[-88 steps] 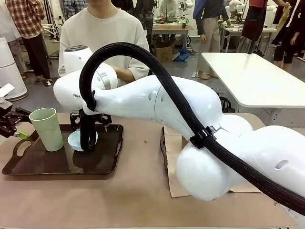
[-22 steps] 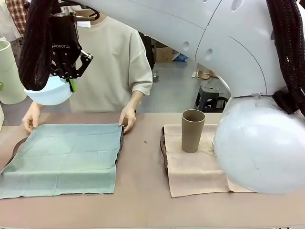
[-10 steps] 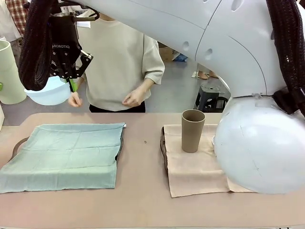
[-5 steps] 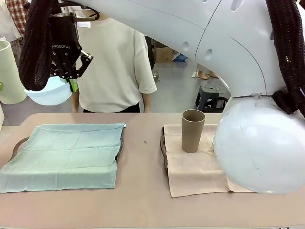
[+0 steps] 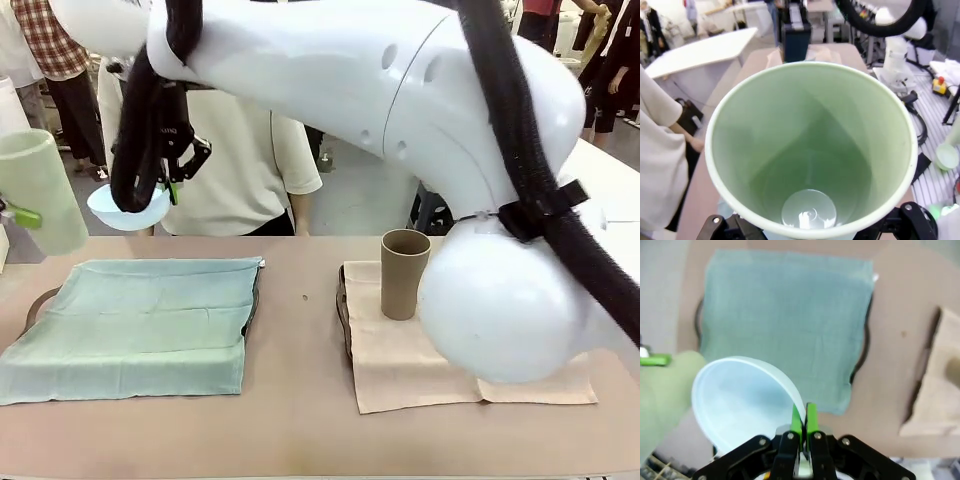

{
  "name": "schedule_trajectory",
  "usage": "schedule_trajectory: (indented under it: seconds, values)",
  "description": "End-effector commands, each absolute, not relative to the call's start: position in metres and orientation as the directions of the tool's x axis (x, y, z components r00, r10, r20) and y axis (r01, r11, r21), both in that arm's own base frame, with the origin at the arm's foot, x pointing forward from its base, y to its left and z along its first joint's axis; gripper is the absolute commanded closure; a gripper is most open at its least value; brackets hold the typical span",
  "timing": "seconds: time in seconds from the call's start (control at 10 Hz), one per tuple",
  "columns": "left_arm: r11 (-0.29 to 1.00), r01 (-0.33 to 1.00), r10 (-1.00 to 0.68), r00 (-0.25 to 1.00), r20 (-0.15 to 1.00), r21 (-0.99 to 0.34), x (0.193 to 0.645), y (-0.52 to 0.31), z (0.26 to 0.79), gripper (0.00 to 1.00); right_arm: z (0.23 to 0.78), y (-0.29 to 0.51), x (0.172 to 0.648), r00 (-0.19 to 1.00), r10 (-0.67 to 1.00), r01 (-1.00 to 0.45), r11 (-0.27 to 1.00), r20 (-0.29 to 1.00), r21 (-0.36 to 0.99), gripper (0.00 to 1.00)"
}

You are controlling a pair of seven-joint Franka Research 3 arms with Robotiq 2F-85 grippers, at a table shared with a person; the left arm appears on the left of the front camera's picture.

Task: Set up a tray with a mat and arrange the tableware.
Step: Place the Picnic Bowl and Reusable plastic cup back onto the Handle tray in front of the human's position.

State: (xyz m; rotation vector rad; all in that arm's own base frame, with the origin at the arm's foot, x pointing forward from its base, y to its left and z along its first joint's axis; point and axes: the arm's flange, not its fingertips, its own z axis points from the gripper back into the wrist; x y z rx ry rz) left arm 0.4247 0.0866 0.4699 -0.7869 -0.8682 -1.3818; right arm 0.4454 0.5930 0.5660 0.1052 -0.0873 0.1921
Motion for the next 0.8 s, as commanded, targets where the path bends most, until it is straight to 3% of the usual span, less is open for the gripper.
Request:
schedule_trajectory:
  seconds: [0.0, 0.3, 0.6, 0.7]
  values:
    - [0.058, 0.998, -0.468, -0.006, 0.884, 0.038, 0.437, 0.078, 0.445, 0.15, 0.507, 0.531, 0.404, 0.978, 0.203, -0.209, 0.967, 0.054, 0.149, 0.96]
    - [0.079, 0.996, -0.481, 0.012, 0.877, 0.029, 0.449, 0.080, 0.420, 0.15, 0.470, 0.510, 0.402, 0.984, 0.171, -0.162, 0.975, -0.042, 0.153, 0.96]
    - [0.111, 0.994, -0.523, 0.041, 0.851, 0.020, 0.455, 0.083, 0.425, 0.15, 0.458, 0.510, 0.399, 0.986, 0.145, -0.141, 0.988, -0.084, 0.056, 0.96]
    - [0.083, 0.997, -0.505, 0.043, 0.862, -0.001, 0.448, 0.083, 0.415, 0.15, 0.502, 0.589, 0.471, 0.982, 0.178, -0.171, 0.980, -0.063, 0.105, 0.96]
